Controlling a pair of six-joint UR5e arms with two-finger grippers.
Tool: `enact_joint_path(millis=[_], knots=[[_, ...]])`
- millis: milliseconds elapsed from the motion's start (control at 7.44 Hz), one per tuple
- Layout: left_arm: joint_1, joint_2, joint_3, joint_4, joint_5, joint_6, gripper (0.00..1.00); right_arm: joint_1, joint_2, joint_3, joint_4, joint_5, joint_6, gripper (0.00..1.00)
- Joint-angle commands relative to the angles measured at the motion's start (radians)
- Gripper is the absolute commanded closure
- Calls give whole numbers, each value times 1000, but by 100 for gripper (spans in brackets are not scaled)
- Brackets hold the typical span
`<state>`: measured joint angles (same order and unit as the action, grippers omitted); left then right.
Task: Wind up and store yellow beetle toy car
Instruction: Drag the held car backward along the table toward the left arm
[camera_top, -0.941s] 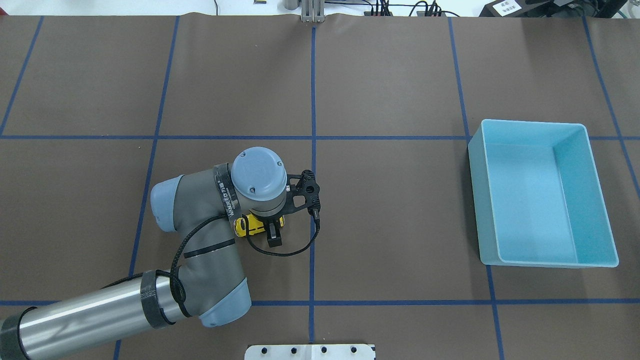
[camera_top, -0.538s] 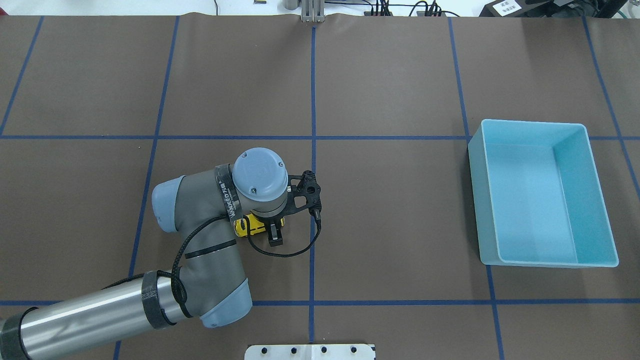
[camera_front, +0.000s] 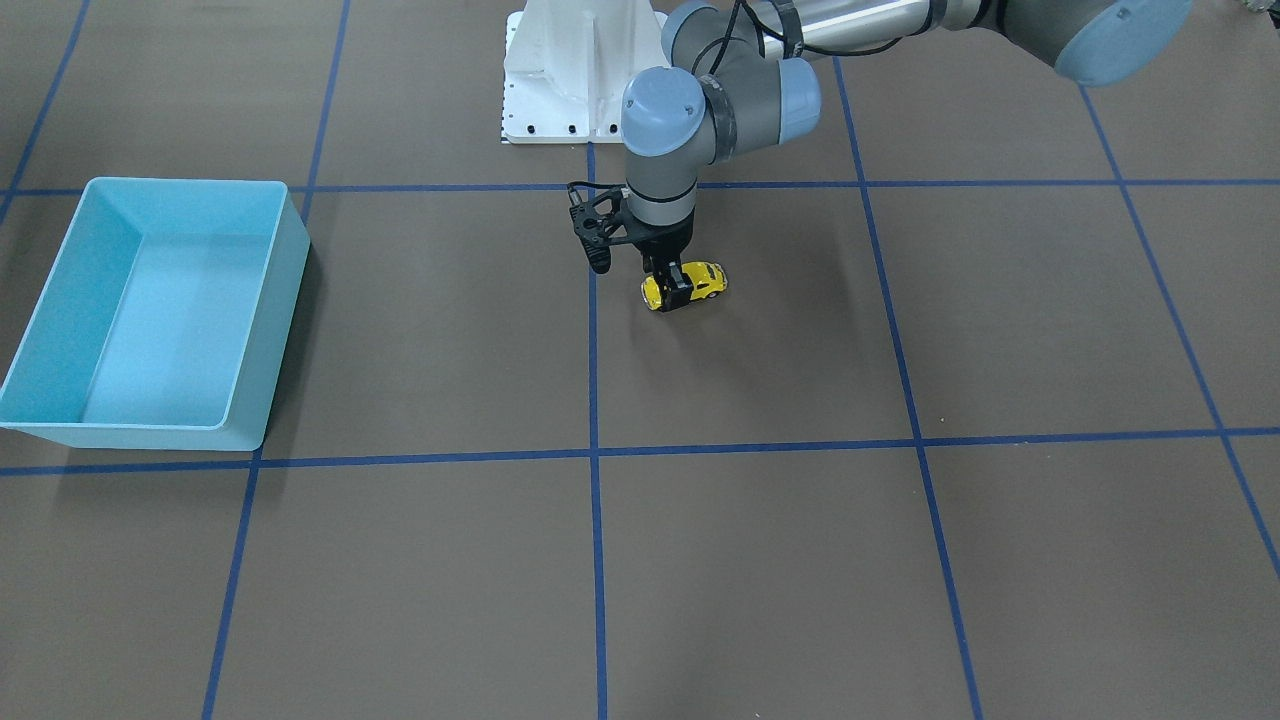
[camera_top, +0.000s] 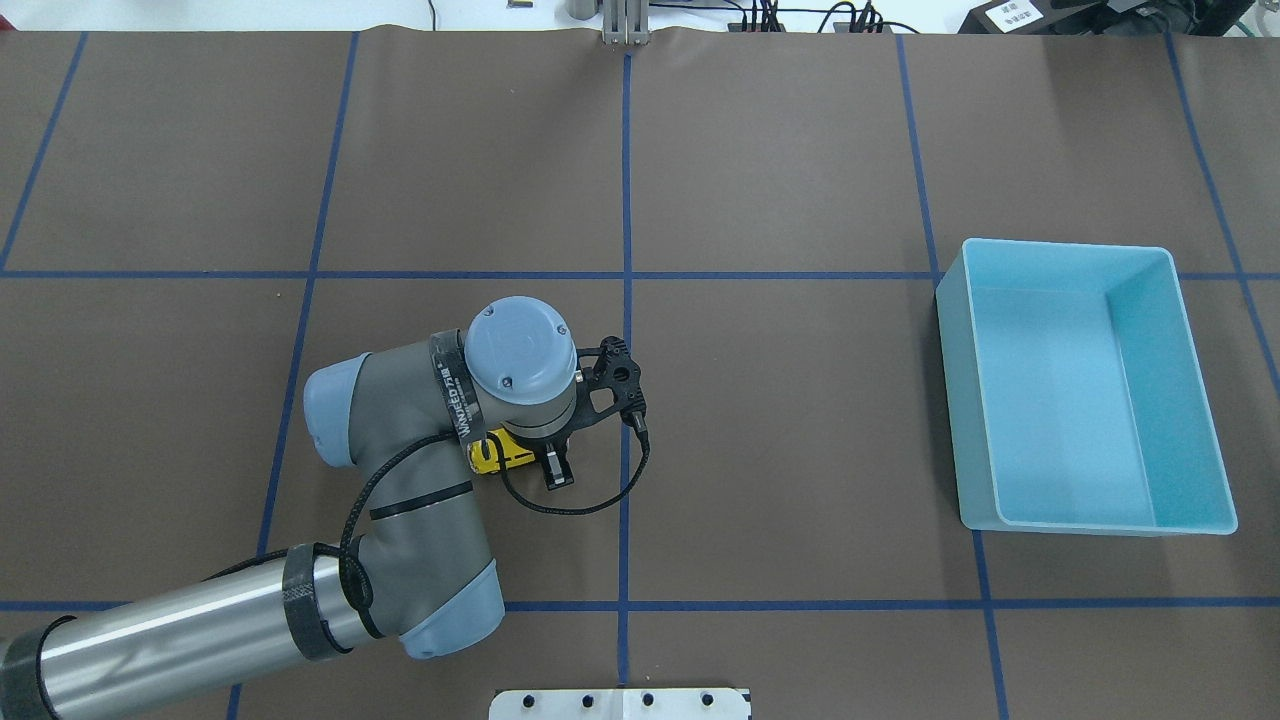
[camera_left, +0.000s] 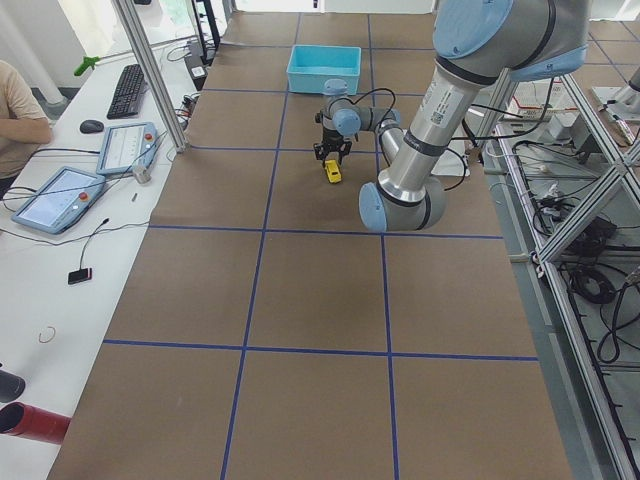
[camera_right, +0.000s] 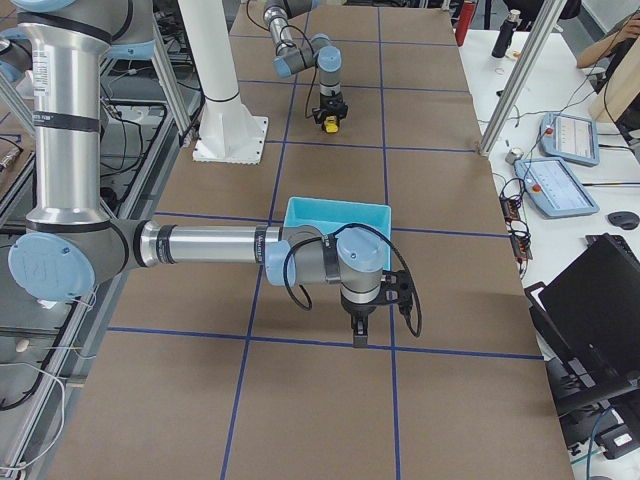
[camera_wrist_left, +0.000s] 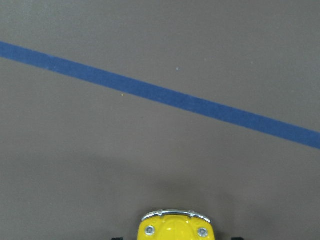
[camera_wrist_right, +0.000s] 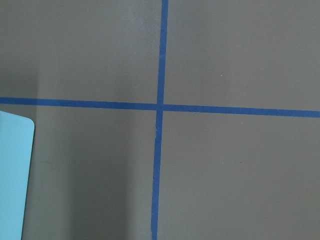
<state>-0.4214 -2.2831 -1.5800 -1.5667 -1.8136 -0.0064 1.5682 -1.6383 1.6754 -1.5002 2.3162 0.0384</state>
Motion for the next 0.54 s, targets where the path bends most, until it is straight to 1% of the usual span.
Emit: enact_joint_path(millis=[0, 134, 269, 403], knots=[[0, -1, -8, 1, -1, -7, 83, 1, 0, 0, 0, -1, 0, 0], [0, 4, -26, 2, -3, -7, 93, 4, 0, 0, 0, -1, 2, 0], [-4, 19, -72, 14, -3, -4, 97, 7, 0, 0, 0, -1, 0, 0], [-8, 55, -130, 19, -3, 3, 98, 10, 0, 0, 0, -1, 0, 0]])
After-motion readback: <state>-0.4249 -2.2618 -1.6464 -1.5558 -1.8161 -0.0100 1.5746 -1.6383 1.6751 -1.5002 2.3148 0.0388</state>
